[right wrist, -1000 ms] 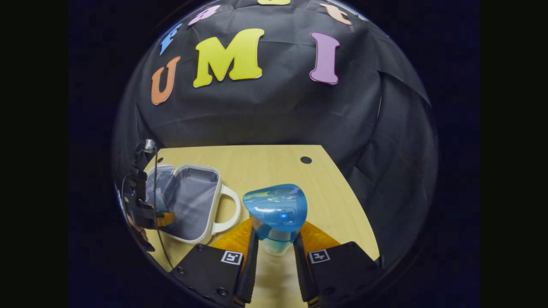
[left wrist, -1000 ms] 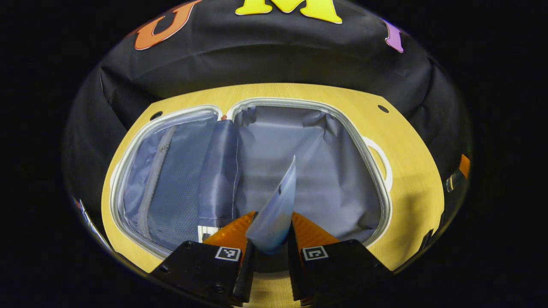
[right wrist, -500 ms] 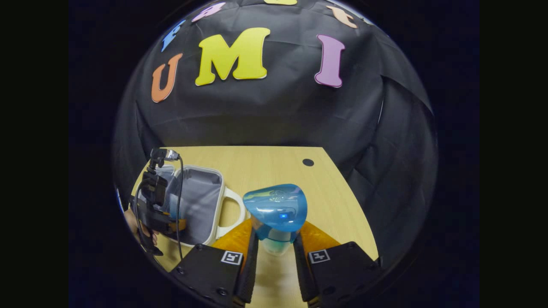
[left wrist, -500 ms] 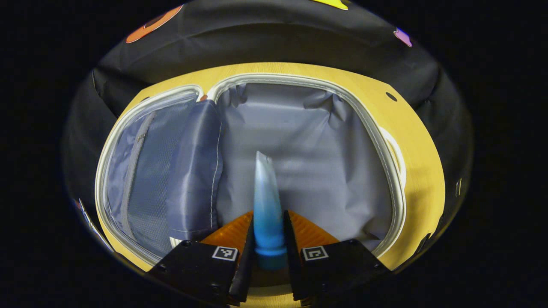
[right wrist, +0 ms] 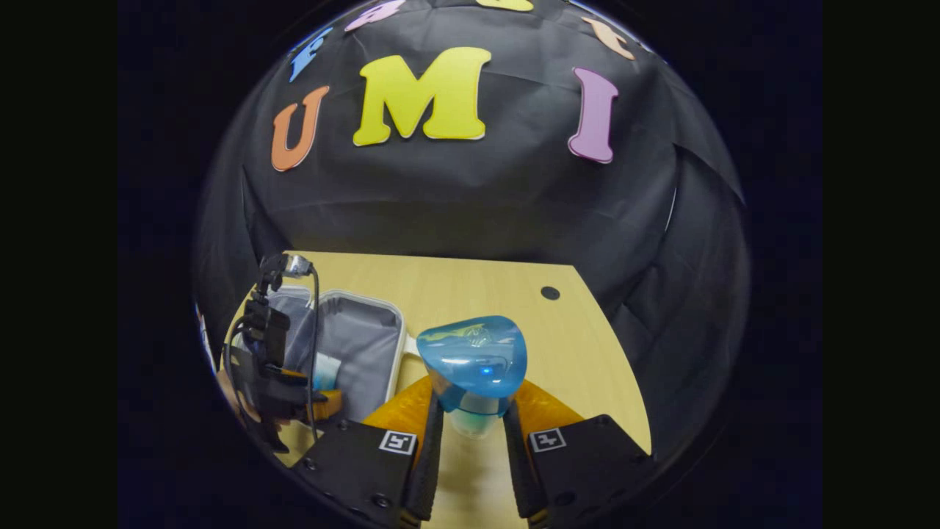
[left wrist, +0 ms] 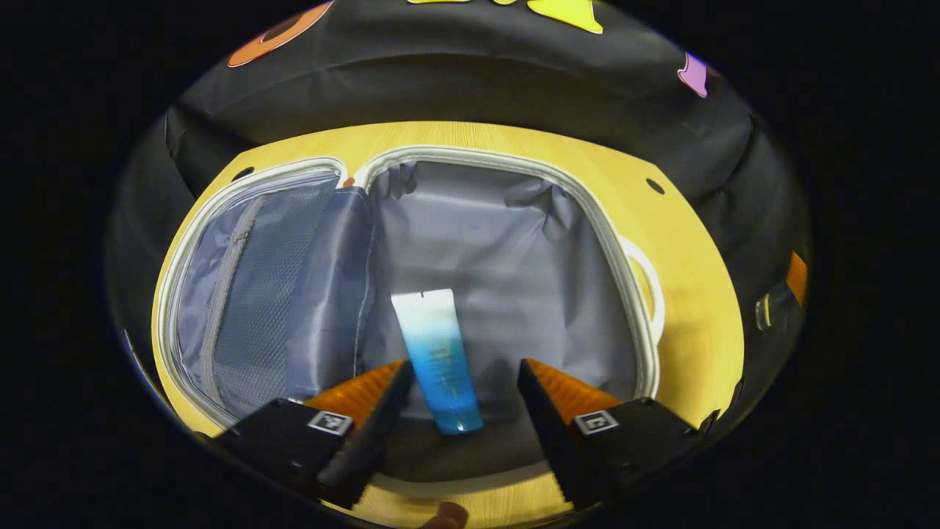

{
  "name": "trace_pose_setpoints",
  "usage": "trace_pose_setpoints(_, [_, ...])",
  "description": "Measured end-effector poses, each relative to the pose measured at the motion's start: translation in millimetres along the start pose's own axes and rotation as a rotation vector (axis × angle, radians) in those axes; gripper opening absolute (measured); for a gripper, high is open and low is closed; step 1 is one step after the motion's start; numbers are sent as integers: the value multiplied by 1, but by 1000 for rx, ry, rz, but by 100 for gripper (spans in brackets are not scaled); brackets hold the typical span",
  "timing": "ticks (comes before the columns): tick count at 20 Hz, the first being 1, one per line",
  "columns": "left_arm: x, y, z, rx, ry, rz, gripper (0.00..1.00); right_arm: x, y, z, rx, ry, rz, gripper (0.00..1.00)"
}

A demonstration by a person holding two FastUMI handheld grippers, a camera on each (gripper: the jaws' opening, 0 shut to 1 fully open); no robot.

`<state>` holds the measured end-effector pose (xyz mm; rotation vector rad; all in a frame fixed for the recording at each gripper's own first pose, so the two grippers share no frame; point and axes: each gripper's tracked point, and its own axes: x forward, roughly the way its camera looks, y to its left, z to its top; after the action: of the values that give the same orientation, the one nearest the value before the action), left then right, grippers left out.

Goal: First open the suitcase, pack the skin care products into it, and then close the suitcase.

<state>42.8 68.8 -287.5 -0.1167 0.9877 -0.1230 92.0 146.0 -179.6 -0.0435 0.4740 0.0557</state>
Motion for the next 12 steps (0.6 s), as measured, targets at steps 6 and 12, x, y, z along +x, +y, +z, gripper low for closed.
trace_pose_setpoints(6, [-81,9,29,42,-264,-37,99,19,60,18,-60,-11,98,39])
trace_pose_setpoints(12, [-168,67,67,183,-625,108,99,27,135,-23,-108,92,220,39])
